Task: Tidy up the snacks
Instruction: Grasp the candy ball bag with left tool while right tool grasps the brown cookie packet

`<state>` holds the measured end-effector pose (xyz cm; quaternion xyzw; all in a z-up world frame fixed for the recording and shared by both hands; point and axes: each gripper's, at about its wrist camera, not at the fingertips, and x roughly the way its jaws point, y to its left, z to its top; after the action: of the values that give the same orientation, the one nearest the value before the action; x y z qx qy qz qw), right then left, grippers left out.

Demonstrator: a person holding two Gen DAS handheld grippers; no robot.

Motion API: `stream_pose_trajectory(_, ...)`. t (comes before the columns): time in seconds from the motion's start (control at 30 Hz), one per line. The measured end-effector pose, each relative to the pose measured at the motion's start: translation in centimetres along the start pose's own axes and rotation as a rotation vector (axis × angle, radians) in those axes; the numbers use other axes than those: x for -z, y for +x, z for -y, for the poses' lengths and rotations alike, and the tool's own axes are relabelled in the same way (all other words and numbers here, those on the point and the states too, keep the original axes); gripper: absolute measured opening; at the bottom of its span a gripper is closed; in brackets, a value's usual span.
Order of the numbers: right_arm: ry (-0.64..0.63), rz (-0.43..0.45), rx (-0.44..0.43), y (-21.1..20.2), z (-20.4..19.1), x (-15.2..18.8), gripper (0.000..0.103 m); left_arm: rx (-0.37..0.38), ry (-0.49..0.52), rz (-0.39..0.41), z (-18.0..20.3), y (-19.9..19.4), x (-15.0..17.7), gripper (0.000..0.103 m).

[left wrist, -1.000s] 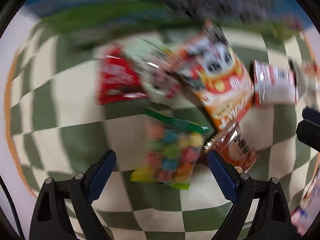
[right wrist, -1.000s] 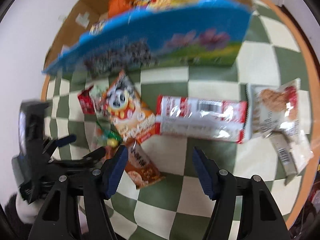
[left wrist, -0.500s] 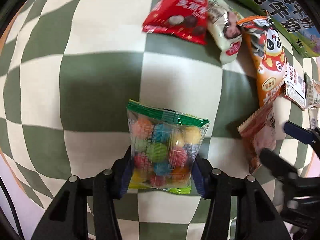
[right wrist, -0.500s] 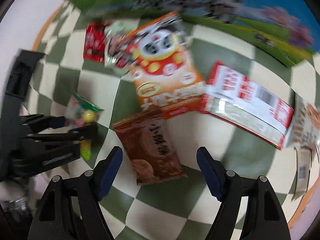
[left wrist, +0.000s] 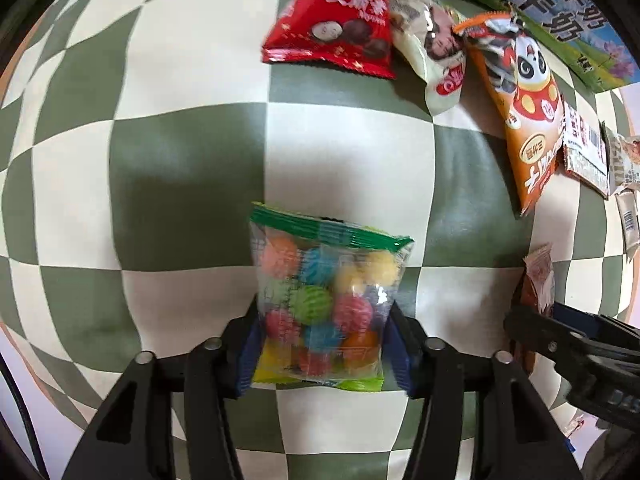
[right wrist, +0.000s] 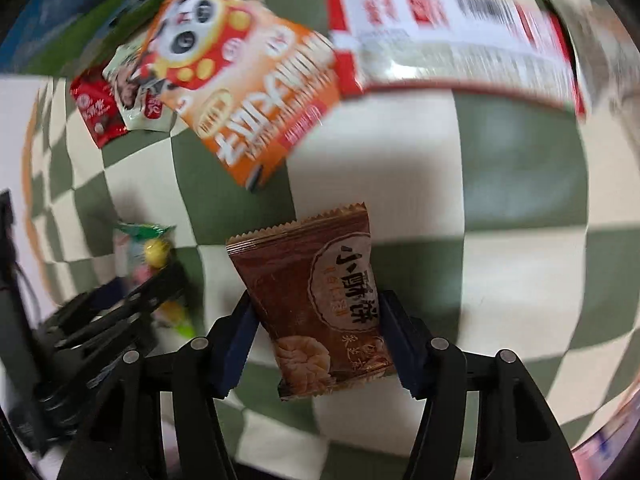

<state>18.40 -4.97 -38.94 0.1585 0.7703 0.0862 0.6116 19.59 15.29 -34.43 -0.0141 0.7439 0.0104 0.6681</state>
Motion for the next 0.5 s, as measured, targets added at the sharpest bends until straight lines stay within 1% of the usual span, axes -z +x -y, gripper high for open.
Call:
stream_pose_trajectory(0.03, 0.001, 0.002, -0.004, 0.0, 0.1, -0.1, 0.072, 0.001, 0.01, -0.005, 0.4, 0.3, -0.2, 0.061)
stream_pose_trajectory(0.07, 0.003, 0.007, -0.004, -0.1, 0.5, -0.2, 0.075, -0.006, 0.019, -0.009, 0.7, 0.5, -0.3, 0.062)
stream_pose_trajectory(0.17, -0.036, 0.015, 0.032, 0.0, 0.3, -1.1, 0.075, -0.04, 0.051, -0.015, 1.7, 0.9, -0.1, 0.064)
stream_pose_trajectory(0.23, -0.068, 0.018, 0.067, -0.2, 0.0, -2.2, 0.075, -0.049, 0.056, -0.014, 2.0, 1.0, 0.0, 0.064)
stream_pose_trajectory(0.3, -0.093, 0.022, 0.095, 0.4, -0.7, -2.5, 0.075, -0.051, 0.051, -0.01, 2.1, 1.0, 0.1, 0.064)
stream_pose_trajectory(0.37, -0.11, 0.031, 0.114, 1.0, -1.2, -2.3, 0.075, -0.059, 0.044, -0.002, 2.4, 1.0, 0.1, 0.062)
stream_pose_trajectory(0.5, -0.153, 0.045, 0.161, 1.8, -2.4, -1.7, 0.075, -0.089, 0.036, 0.014, 2.3, 0.8, 0.2, 0.051)
